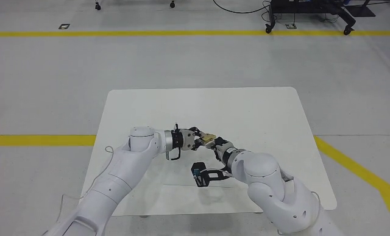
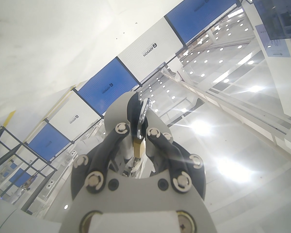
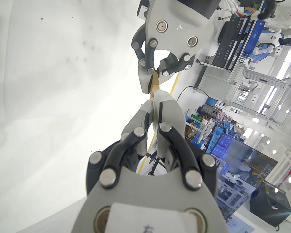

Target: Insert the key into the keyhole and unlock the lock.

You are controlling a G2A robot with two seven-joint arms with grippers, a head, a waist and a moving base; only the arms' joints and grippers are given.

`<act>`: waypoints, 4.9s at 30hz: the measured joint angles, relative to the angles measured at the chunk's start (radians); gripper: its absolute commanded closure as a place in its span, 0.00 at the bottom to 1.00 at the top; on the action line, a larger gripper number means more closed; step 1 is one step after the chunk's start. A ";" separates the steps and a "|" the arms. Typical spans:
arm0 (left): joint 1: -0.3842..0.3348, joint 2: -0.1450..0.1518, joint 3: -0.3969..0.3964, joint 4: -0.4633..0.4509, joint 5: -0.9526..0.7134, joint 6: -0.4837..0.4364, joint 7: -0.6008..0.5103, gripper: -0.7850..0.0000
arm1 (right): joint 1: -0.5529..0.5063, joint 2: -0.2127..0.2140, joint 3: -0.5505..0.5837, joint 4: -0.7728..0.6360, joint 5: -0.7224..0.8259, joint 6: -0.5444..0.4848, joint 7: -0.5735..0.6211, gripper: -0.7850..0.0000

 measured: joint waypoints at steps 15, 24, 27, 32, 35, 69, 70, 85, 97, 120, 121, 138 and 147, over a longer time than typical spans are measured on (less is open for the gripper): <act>0.000 0.001 -0.004 -0.002 0.016 -0.003 -0.011 1.00 | 0.009 -0.001 0.010 0.012 0.043 0.000 0.024 1.00; 0.000 0.001 -0.007 -0.002 0.019 -0.004 -0.018 1.00 | 0.013 0.006 0.012 0.011 0.066 0.000 0.026 1.00; 0.001 0.001 -0.007 -0.003 0.023 -0.007 -0.022 1.00 | 0.015 0.008 0.016 0.014 0.080 0.000 0.016 1.00; 0.002 0.002 -0.008 -0.006 0.030 -0.012 -0.035 1.00 | 0.021 0.013 0.024 0.019 0.094 0.000 -0.001 1.00; 0.002 0.003 -0.008 -0.007 0.034 -0.013 -0.043 1.00 | 0.022 0.016 0.027 0.021 0.098 0.000 -0.003 1.00; 0.010 0.003 -0.038 -0.014 0.010 -0.076 -0.062 1.00 | -0.100 0.054 0.216 -0.088 0.103 0.041 -0.166 1.00; 0.012 0.004 -0.040 -0.018 0.011 -0.086 -0.065 1.00 | -0.104 0.055 0.220 -0.084 0.094 0.045 -0.181 1.00; 0.017 0.005 -0.043 -0.027 0.028 -0.089 -0.067 1.00 | -0.101 0.054 0.231 -0.036 0.074 0.071 -0.209 1.00; 0.019 0.007 -0.044 -0.029 0.039 -0.097 -0.087 1.00 | -0.078 0.045 0.204 -0.015 0.080 0.065 -0.191 1.00; 0.138 0.026 -0.161 -0.190 0.126 -0.645 0.051 1.00 | -0.191 0.052 0.393 -0.046 0.319 0.186 -0.388 0.00; 0.138 0.026 -0.161 -0.190 0.126 -0.634 0.051 1.00 | -0.191 0.052 0.393 -0.046 0.319 0.186 -0.388 0.00; 0.270 0.002 -0.160 -0.220 0.259 -1.186 0.291 1.00 | -0.104 0.030 0.300 0.179 0.198 0.495 -0.725 0.62; 0.257 -0.006 -0.162 -0.183 0.281 -1.231 0.278 1.00 | -0.027 0.013 0.214 0.231 0.166 0.441 -0.674 0.62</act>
